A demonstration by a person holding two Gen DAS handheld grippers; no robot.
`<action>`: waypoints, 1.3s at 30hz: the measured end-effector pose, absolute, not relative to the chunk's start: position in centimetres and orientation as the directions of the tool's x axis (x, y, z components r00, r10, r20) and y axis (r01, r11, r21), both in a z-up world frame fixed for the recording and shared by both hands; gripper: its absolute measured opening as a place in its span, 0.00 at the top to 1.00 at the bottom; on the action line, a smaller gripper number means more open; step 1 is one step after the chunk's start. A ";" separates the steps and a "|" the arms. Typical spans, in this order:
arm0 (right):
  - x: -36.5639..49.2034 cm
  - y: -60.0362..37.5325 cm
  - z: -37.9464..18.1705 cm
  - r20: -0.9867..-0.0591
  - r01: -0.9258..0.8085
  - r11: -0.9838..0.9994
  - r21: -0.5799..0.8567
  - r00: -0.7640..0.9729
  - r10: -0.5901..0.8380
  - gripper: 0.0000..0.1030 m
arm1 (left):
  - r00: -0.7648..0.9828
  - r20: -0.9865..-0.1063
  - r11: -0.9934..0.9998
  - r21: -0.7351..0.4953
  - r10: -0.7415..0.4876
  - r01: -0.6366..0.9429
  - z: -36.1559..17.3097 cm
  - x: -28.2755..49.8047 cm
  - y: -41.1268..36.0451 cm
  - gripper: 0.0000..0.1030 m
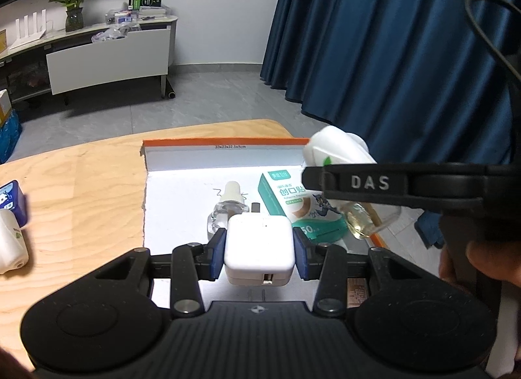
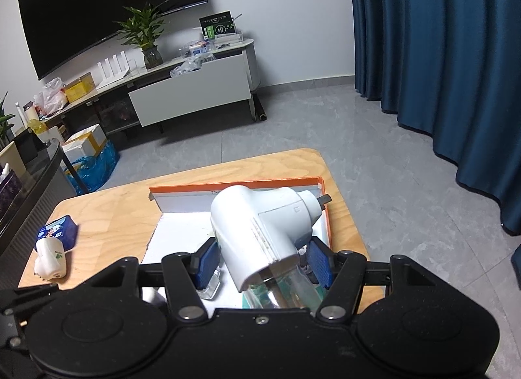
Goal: Organize rigid objects
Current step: 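Lower the cube charger with the left gripper while the right lowers the diffuser, open both, then move both tools back toward the blue tin and white plug adapter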
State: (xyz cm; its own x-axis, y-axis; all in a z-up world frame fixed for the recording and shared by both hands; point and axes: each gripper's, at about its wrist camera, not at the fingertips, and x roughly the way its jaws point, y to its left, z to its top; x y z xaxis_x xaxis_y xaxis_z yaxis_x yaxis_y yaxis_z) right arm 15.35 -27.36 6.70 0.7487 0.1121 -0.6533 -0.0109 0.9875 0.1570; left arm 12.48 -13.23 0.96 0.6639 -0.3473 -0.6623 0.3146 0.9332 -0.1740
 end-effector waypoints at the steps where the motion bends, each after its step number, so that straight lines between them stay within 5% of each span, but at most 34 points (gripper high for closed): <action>1: 15.5 -27.4 6.7 -0.656 -0.013 0.988 0.155 0.747 0.113 0.31 | 0.662 -0.664 0.932 -0.173 -0.348 0.317 0.9 12.5 -13.3 0.59; 17: 14.3 -28.6 8.5 -0.596 0.001 0.984 0.180 0.796 0.108 0.24 | 0.573 -0.684 0.880 -0.237 -0.452 0.412 -0.8 13.1 -15.8 0.59; 21: 13.3 -28.7 9.2 -0.581 0.013 0.985 0.172 0.809 0.090 0.24 | 0.568 -0.671 0.866 -0.246 -0.476 0.435 -0.5 12.5 -16.2 0.36; 39: 10.9 -22.2 10.2 -0.565 -0.089 0.979 0.183 0.805 0.179 0.19 | 0.727 -0.622 0.956 -0.193 -0.292 0.219 2.1 8.8 -5.4 0.22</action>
State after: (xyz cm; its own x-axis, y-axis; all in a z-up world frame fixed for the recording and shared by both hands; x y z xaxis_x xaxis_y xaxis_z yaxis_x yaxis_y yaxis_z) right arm 10.94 -22.20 10.24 0.8053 0.1790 -0.5652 -0.0891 0.9790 0.1832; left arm 8.83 -5.38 2.14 0.7266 -0.2921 -0.6219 0.2192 0.9564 -0.1931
